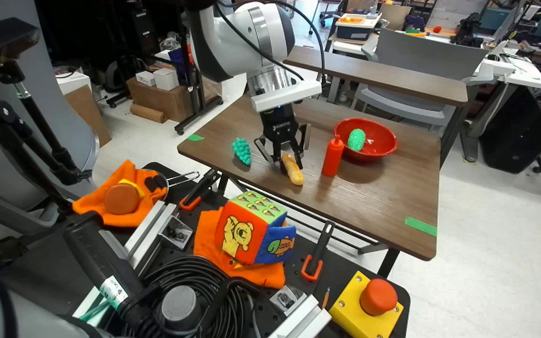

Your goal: Move the bread to the left

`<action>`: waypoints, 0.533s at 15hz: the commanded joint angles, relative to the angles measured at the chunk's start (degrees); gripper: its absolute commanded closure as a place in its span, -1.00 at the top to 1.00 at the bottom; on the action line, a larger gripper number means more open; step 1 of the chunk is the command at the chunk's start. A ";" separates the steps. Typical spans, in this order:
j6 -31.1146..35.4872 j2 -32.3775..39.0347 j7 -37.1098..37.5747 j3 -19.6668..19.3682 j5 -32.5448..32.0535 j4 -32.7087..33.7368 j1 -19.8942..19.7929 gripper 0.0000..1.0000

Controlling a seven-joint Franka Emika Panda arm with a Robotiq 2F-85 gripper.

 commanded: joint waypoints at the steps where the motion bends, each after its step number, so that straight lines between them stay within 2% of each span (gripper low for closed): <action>1: -4.64 1.18 -3.60 0.85 3.18 2.07 -0.78 -0.72; 2: -5.68 1.11 -3.94 0.80 3.79 2.29 -0.79 0.28; 3: -5.79 0.78 -4.16 0.72 4.05 2.15 -0.83 0.29; 6: -4.63 -2.77 -5.08 1.05 5.12 -0.26 -1.59 0.72; 8: -4.31 -7.58 -6.87 1.65 7.39 -2.84 -2.87 0.97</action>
